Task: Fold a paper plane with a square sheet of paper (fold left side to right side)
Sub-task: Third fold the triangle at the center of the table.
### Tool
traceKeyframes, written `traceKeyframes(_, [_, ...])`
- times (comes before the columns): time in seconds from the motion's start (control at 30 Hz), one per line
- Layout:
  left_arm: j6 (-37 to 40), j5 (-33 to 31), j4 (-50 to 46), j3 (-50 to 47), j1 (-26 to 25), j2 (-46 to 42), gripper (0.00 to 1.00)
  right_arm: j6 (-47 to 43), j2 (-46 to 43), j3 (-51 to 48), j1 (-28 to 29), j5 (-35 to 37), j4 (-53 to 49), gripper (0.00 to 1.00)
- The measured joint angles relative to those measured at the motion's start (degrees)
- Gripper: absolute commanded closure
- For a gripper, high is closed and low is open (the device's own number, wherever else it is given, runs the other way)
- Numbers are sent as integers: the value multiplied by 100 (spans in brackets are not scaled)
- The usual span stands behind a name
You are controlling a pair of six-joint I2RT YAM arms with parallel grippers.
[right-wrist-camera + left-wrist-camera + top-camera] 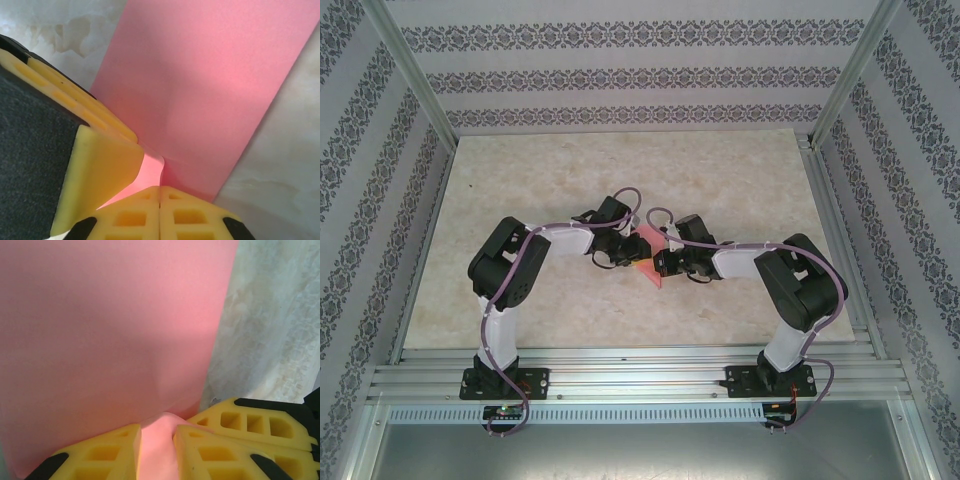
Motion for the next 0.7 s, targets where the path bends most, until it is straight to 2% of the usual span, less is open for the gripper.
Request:
traceKeyframes(0.07, [0,7,52,-81,4,-39,75,70,-129,0,-9,7,-173,74])
traceKeyframes(0.2, [0,9,155,-155,-4,-59,75,208,-658,-2,-111,-7,-686,70])
traceKeyframes(0.43, [0,7,184,-166,-4,-61,75,632,-1648,-190,-127,-297,-850,73])
traceKeyframes(0.7, [0,7,184,-166,-4,-61,75,1349,-1646,-629,332,-809,-511,74])
